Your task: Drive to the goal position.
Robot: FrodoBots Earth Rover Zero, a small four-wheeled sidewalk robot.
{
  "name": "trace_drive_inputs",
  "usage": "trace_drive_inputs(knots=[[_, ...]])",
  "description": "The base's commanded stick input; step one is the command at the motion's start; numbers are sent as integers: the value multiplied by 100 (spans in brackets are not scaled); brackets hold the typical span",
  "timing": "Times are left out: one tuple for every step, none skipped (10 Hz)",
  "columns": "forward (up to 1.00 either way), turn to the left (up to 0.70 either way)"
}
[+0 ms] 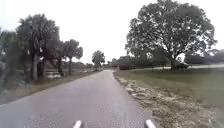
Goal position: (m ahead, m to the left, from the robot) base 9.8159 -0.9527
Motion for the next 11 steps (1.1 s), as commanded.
trace_drive_inputs(knots=[[67,0],[67,0],[67,0],[67,0],[67,0],[67,0],[67,0],[66,0],[67,0],[76,0],[82,28]])
